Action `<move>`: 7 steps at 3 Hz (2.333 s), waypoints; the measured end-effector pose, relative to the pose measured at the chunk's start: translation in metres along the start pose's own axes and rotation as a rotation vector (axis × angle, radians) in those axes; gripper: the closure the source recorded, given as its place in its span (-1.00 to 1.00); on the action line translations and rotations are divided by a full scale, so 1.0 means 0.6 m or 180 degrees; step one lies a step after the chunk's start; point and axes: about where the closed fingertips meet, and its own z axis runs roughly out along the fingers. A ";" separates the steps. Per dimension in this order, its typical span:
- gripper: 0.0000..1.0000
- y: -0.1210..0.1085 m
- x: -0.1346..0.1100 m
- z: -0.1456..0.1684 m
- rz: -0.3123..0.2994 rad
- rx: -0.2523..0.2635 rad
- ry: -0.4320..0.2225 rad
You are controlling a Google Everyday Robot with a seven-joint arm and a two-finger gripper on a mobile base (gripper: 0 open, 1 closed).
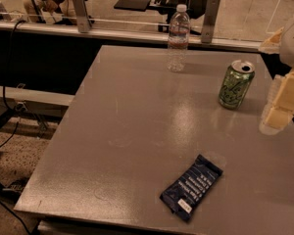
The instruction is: Move rxbar blueberry near green can
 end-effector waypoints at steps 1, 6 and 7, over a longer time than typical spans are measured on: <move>-1.00 0.000 0.000 0.000 0.0000 0.0001 0.0000; -1.00 0.170 -0.073 0.174 -0.1541 -0.0677 -0.0174; -1.00 0.196 -0.075 0.193 -0.1801 -0.0764 -0.0214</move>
Offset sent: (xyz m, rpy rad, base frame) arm -0.0262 0.0309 -0.0467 -0.0148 0.0769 0.2617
